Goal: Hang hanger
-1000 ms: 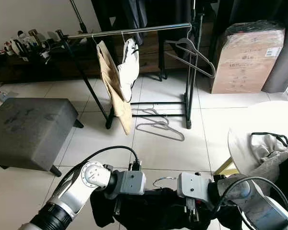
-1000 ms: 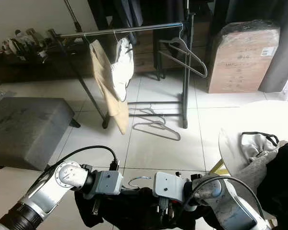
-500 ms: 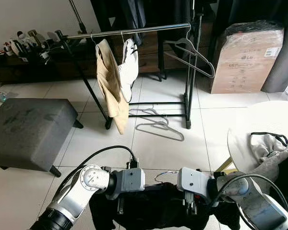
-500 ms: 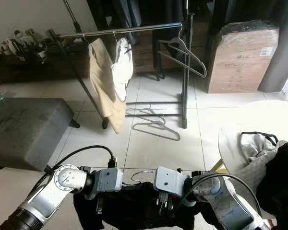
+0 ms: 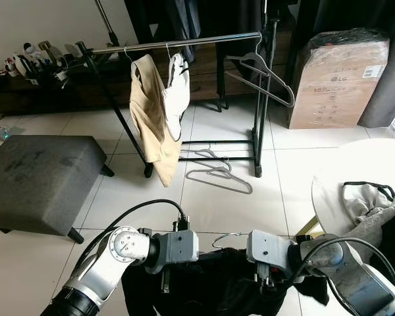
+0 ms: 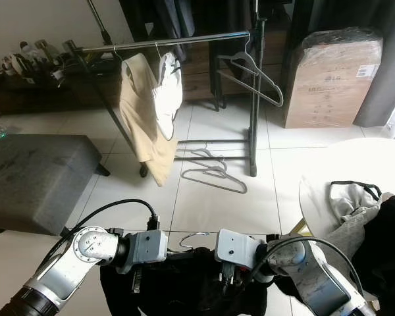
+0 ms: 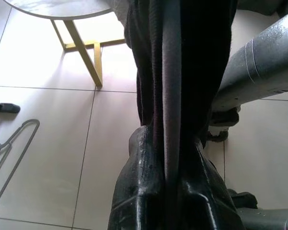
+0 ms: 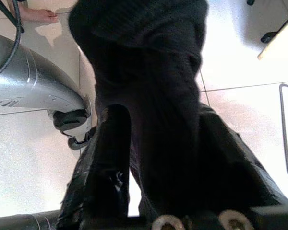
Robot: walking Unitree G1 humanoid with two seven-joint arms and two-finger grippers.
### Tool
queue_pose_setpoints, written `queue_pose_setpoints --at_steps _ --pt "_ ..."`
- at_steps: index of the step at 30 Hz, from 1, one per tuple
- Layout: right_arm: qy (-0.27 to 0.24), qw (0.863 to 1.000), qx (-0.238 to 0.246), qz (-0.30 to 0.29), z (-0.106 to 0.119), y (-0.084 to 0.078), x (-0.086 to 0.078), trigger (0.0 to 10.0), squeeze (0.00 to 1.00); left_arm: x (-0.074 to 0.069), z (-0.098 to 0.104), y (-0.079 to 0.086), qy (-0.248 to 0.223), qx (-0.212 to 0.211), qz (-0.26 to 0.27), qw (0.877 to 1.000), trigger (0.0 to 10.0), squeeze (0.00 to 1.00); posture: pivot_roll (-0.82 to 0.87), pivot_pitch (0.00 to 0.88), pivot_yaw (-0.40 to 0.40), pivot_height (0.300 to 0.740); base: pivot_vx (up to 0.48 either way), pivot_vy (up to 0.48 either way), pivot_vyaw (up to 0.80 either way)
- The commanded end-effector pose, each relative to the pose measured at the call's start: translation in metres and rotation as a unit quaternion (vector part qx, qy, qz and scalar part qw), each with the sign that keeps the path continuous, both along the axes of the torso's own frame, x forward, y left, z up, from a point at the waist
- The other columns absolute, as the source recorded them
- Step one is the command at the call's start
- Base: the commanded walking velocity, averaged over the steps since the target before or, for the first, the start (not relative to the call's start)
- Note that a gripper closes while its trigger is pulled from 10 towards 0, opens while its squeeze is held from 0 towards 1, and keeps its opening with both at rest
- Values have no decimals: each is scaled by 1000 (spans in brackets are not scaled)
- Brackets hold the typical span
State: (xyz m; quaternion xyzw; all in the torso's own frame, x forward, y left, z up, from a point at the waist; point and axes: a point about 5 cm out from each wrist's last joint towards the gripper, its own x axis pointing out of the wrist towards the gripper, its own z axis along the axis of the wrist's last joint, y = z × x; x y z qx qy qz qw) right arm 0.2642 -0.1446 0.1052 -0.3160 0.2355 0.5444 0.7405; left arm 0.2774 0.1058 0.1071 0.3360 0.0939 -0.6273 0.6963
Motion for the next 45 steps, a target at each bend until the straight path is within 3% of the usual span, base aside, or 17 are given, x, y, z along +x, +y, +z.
queue_pose_setpoints --at_steps 1,14,20,27,29,30,31,32,33,34,35,36,39,41,44,45 --pt "-13 1000 3 1 3 2 4 10000 1000 -1 1 3 -7 1 6 1000 0 0 -165 152 121 740 0 0 0" --pt "-38 999 13 -13 16 0 19 10000 1000 0 -3 11 -4 18 21 1000 0 0 -165 151 117 740 0 0 0" --pt "-32 999 -2 -14 17 -10 19 10000 1000 6 -9 25 -14 12 89 996 0 0 -168 151 113 740 0 0 0" --pt "-30 999 -11 -22 16 -19 20 10000 1000 2 -16 37 -7 16 117 993 0 0 -163 157 108 740 0 0 0" --pt "-43 998 -13 -53 17 -27 27 10000 1000 6 -16 44 -21 9 159 987 0 0 -162 157 109 740 0 0 0" --pt "-53 996 -17 -73 17 -32 30 10000 929 10 -16 49 -38 -1 198 980 0 0 -158 157 110 740 0 0 0" --pt "-53 996 -17 -73 17 -32 30 10000 929 10 -16 49 -38 -1 198 980 0 0 -158 157 110 740 0 0 0" --pt "-60 994 -20 -86 16 -35 32 10000 929 13 -16 52 -49 -8 224 973 0 0 -156 158 111 740 0 0 0" --pt "-66 991 -18 -112 14 -39 36 10000 0 18 -15 57 -64 -23 273 960 4275 0 -155 160 110 740 0 0 0" --pt "-71 988 -13 -138 12 -43 39 10000 0 22 -15 62 -74 -40 323 943 8863 0 -153 159 108 740 0 0 0" --pt "-72 985 -10 -154 10 -45 40 10000 0 24 -15 65 -77 -50 351 932 8863 0 -153 159 108 740 0 0 0" --pt "-71 979 -2 -191 3 -50 42 10000 0 26 -15 68 -63 -87 403 909 10000 0 -150 157 108 740 0 0 0" --pt "-50 944 29 -324 -28 -62 44 10000 0 22 -15 69 -17 -184 486 854 10000 0 -152 148 103 740 0 0 0" --pt "-40 926 38 -373 -43 -66 42 10000 0 19 -16 68 -9 -204 499 842 10000 0 -150 143 102 740 0 0 0" --pt "2 881 64 -468 -80 -69 28 10000 0 15 -16 64 -8 -231 523 820 10000 0 -147 125 97 740 0 0 0" --pt "2 881 64 -468 -80 -69 28 10000 0 15 -16 64 -8 -231 523 820 10000 0 -147 125 97 740 0 0 0"
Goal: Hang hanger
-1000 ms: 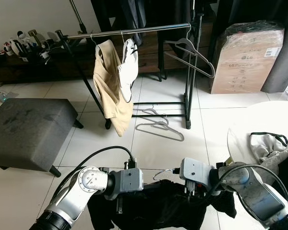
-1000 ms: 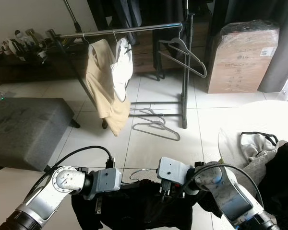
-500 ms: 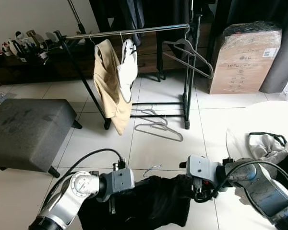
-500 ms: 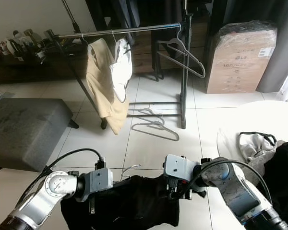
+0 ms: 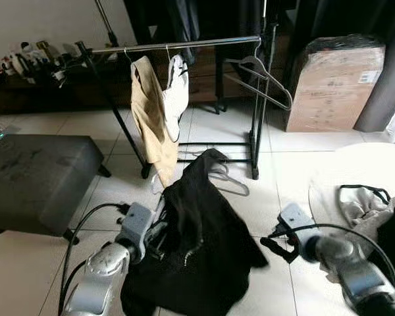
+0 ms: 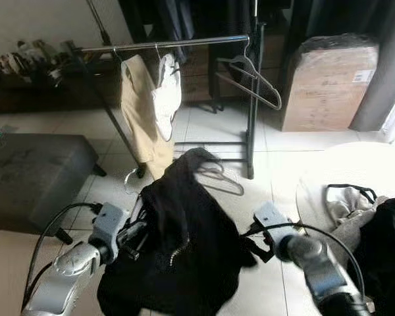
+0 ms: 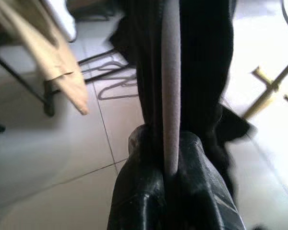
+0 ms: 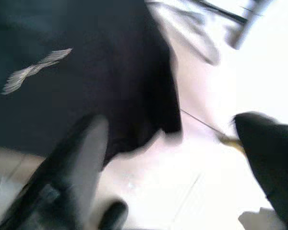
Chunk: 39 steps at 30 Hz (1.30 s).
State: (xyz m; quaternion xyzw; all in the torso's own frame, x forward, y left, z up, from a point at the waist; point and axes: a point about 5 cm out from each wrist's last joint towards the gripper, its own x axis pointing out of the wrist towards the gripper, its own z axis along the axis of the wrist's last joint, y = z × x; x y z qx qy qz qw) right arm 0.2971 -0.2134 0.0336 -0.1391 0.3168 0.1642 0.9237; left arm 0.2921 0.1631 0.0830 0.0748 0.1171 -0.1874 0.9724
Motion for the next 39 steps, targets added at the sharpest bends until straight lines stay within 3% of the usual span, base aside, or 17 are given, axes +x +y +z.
queue_pose_setpoints --at_steps 1,3,8,10,14,18,21,26,39 --pt "17 998 26 -53 -22 1 -13 10000 0 -1 8 5 -22 -11 27 999 10000 0 -144 120 94 740 0 0 0" --pt "39 993 52 -102 -45 7 -28 10000 0 -2 11 5 -40 -11 49 998 10000 0 -141 108 91 740 0 0 0" --pt "69 987 62 -131 -66 17 -45 10000 0 -6 13 6 -46 -23 66 996 10000 0 -143 102 85 740 0 0 0" --pt "121 975 52 -178 -93 24 -73 10000 0 -15 12 1 -47 -27 52 997 10000 0 -137 86 79 740 0 0 0" --pt "142 967 50 -204 -102 27 -86 10000 0 -18 12 -2 -50 -31 47 997 10000 0 -131 82 79 740 224 0 0" --pt "164 952 84 -243 -113 34 -103 10000 0 -21 11 -8 -48 -24 30 998 10000 0 -134 73 82 740 355 0 0" --pt "182 951 76 -237 -119 37 -113 10000 0 -21 12 -8 -48 -20 35 998 10000 0 -137 63 83 740 370 0 0" --pt "196 949 73 -235 -123 37 -120 10000 0 -20 11 -7 -44 -21 41 998 10000 0 -135 53 84 740 419 0 0" --pt "190 950 80 -233 -120 39 -113 10000 0 -18 11 -10 -36 -17 28 999 10000 0 -131 66 86 740 470 0 0"
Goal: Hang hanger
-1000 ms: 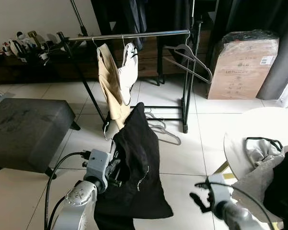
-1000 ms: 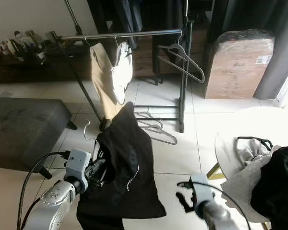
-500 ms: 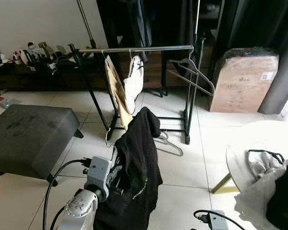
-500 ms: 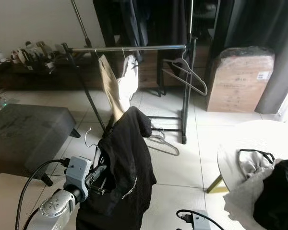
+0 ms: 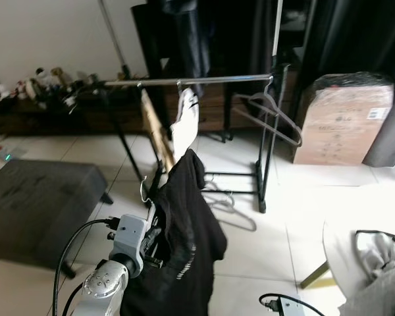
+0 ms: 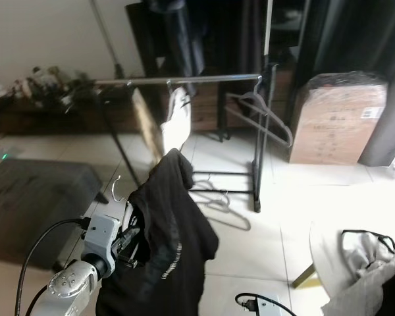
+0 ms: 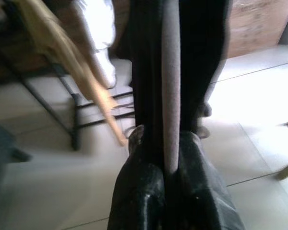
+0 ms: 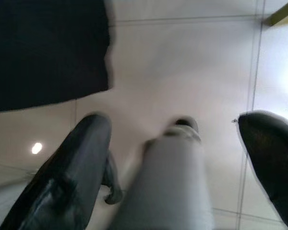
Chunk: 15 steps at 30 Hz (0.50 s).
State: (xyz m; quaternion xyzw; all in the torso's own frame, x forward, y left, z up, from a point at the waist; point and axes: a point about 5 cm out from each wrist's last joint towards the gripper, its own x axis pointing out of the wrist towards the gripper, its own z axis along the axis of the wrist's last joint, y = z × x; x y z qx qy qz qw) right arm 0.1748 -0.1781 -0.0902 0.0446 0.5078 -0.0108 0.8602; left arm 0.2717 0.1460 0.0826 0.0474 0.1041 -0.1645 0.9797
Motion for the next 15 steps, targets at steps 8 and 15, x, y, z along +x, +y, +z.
queue_pose_setpoints --at_steps 8,15 --pt "-18 1000 3 -18 3 4 8 10000 0 2 11 6 -20 12 -3 1000 10000 0 -131 80 85 740 480 0 0" --pt "-17 1000 2 -13 4 3 8 10000 0 4 12 6 -22 13 4 1000 10000 0 -128 87 85 740 480 0 0"
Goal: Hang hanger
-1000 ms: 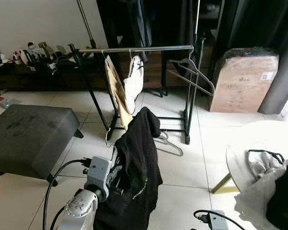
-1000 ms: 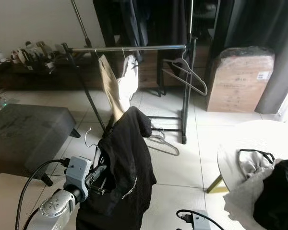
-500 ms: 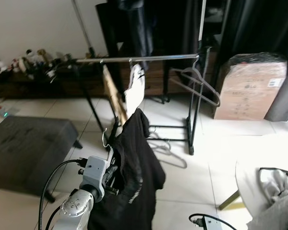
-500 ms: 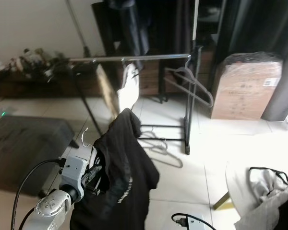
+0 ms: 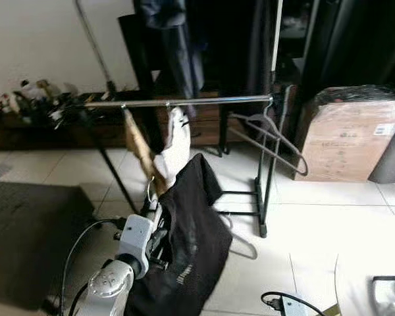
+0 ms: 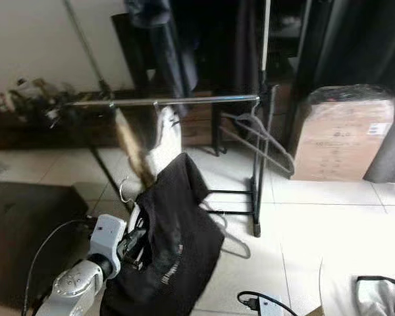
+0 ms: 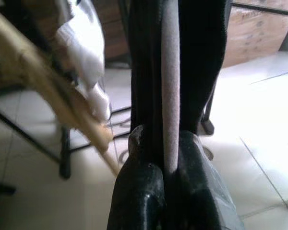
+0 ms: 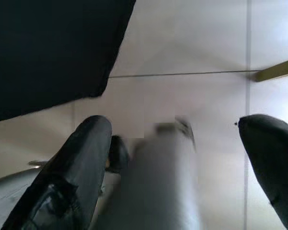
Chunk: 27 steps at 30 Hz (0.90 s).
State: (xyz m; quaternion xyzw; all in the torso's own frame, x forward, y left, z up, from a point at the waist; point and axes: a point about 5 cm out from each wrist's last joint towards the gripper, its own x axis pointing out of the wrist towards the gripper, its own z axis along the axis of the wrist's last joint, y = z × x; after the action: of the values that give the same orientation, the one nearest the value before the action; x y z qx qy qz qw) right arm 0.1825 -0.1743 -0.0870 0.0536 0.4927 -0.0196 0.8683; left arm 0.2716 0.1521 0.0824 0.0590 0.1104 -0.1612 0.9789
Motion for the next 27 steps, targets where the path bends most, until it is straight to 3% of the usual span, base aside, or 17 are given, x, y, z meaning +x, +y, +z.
queue_pose_setpoints --at_steps 1,12,22,27 --pt "0 1000 -1 1 0 -1 1 10000 0 5 13 0 -27 1 4 1000 10000 0 -127 90 85 740 480 0 0" --pt "-1 1000 -5 9 1 -1 1 10000 0 8 12 0 -21 2 9 1000 10000 0 -126 106 85 740 480 0 0" --pt "22 999 -34 -8 -2 -10 -5 10000 0 6 1 -7 32 18 -47 998 10000 0 -119 114 82 740 480 0 0" --pt "25 999 -32 -9 -2 -9 -6 10000 0 7 -7 -17 71 36 -109 991 10000 0 -118 117 80 740 288 0 0"
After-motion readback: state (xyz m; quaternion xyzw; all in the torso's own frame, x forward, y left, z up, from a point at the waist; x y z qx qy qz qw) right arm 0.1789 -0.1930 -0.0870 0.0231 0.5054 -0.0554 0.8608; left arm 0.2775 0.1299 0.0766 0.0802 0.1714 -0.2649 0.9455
